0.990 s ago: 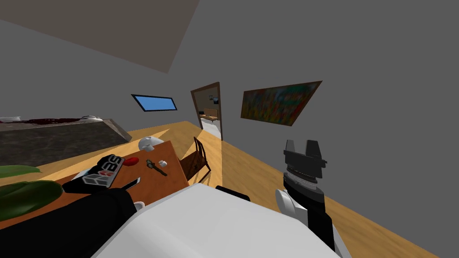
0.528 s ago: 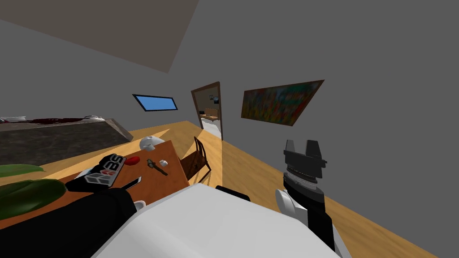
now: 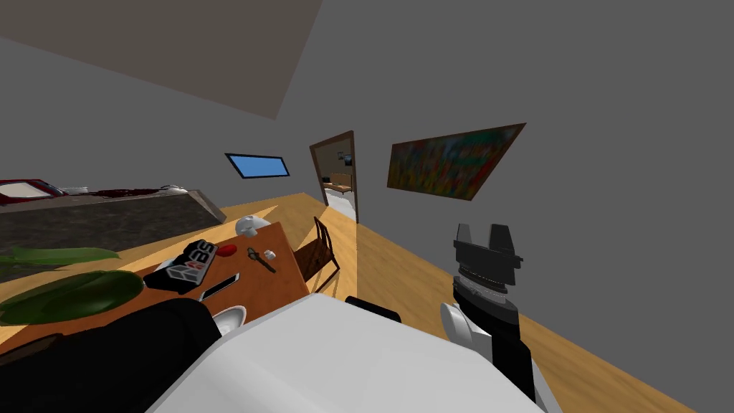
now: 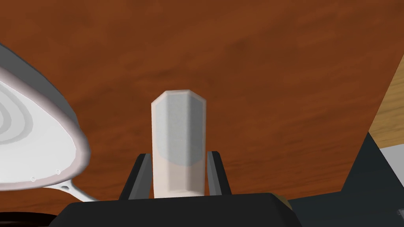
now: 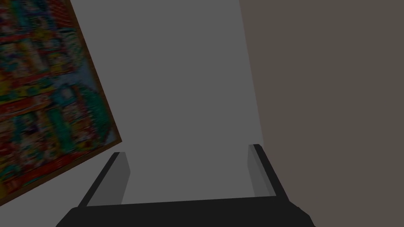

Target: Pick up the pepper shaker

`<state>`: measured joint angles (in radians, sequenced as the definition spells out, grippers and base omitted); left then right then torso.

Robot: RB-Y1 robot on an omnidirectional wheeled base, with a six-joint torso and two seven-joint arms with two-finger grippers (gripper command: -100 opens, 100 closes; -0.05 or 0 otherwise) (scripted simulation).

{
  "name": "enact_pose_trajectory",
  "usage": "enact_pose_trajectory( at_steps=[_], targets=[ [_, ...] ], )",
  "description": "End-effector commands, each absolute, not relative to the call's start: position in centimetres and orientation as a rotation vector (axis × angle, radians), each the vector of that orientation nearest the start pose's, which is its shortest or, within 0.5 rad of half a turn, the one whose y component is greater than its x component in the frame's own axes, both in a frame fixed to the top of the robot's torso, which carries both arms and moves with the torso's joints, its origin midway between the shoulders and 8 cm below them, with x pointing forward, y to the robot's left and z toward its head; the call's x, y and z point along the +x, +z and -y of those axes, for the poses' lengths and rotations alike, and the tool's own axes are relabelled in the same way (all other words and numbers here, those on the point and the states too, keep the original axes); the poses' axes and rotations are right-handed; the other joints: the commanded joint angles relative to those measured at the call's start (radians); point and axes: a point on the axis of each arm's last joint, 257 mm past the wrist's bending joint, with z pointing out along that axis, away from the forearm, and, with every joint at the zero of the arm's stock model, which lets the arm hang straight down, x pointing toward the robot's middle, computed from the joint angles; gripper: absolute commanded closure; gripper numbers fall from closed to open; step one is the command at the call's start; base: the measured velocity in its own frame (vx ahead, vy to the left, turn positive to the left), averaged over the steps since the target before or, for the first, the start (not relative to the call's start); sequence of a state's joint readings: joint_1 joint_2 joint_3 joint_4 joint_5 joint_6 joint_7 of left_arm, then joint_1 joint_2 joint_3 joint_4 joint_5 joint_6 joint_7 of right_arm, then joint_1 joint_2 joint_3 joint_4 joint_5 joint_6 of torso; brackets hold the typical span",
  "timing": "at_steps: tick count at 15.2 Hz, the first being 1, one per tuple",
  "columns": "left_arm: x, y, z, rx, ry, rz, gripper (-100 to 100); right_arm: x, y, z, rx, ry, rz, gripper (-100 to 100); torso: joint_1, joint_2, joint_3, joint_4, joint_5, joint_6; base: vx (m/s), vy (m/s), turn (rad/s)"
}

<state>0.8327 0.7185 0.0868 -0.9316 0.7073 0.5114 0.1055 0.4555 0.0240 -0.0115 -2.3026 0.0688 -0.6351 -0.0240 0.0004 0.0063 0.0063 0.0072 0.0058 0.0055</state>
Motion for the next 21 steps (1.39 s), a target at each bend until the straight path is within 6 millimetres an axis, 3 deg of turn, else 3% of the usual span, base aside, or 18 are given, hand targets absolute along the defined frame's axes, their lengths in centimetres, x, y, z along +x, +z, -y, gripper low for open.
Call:
enact_pose_trajectory(
  at_steps=[1,2,3,5,6,8,9,11,12,14,15,17,18,21],
  targets=[
    [-22.5,-49.8,-64.2,-2.577,0.649,-1.250,100,31.6,7.1,26.4,0.476,1.327,-0.492,0,0.000,0.000,0.000,0.000,0.000,0.000,-0.053,-0.045,0.062],
    [-22.4,-49.5,-64.6,-2.575,0.644,-1.234,100,31.6,7.1,26.4,0.476,1.327,-0.492,0,0.000,0.001,0.000,0.000,0.001,0.000,-0.045,-0.039,0.019],
    [-20.7,-49.9,-64.7,-2.560,0.642,-1.282,100,31.6,7.1,26.4,0.476,1.327,-0.492,0,0.001,0.001,0.000,0.000,0.000,0.000,-0.049,-0.038,0.064],
    [-20.6,-49.3,-65.5,-2.565,0.643,-1.247,100,31.6,7.1,26.4,0.476,1.327,-0.492,0,0.001,0.001,0.001,0.000,0.001,0.000,-0.042,-0.034,0.046],
    [-19.0,-49.7,-65.6,-2.546,0.641,-1.302,100,31.6,7.1,26.4,0.476,1.327,-0.492,0,0.001,0.000,0.000,0.000,0.000,0.000,-0.045,-0.031,0.070],
    [-19.0,-49.0,-66.3,-2.557,0.643,-1.258,100,31.6,7.1,26.4,0.476,1.327,-0.492,0,0.001,0.001,0.001,0.000,0.001,0.000,-0.048,-0.035,0.033],
    [-17.5,-49.3,-66.4,-2.544,0.643,-1.308,100,31.6,7.1,26.4,0.476,1.327,-0.492,0,0.001,0.001,0.000,0.000,0.000,0.000,-0.048,-0.040,0.059],
    [-17.6,-48.7,-67.1,-2.553,0.642,-1.266,100,31.6,7.1,26.4,0.476,1.327,-0.492,0,0.001,0.001,0.001,0.000,0.000,-0.001,-0.044,-0.035,0.054],
    [-16.0,-48.9,-67.1,-2.536,0.642,-1.320,100,31.6,7.1,26.4,0.476,1.327,-0.492,0,0.001,0.001,0.000,0.000,0.000,-0.001,-0.046,-0.039,0.067],
    [-16.2,-48.2,-67.7,-2.552,0.642,-1.272,100,31.6,7.1,26.4,0.476,1.327,-0.492,0,0.000,0.001,0.000,0.000,0.000,-0.001,-0.045,-0.038,0.041],
    [-14.9,-48.4,-67.7,-2.541,0.645,-1.324,100,31.6,7.1,26.4,0.476,1.327,-0.492,0,0.001,0.000,0.000,0.000,0.000,-0.001,-0.051,-0.031,0.063],
    [-15.1,-47.7,-68.3,-2.555,0.641,-1.277,100,31.6,7.1,26.4,0.476,1.327,-0.492,0,0.001,0.001,0.000,0.000,0.000,-0.001,-0.047,-0.032,0.046],
    [-13.6,-47.9,-68.3,-2.537,0.640,-1.330,100,31.6,7.1,26.4,0.476,1.327,-0.492,0,0.001,0.001,0.000,0.000,0.000,-0.001,-0.053,-0.025,0.072],
    [-14.0,-47.6,-68.6,-2.551,0.638,-1.298,100,31.6,7.1,26.4,0.476,1.327,-0.492,0,0.001,0.001,0.000,0.000,0.000,-0.001,-0.038,-0.025,0.030]
  ],
)
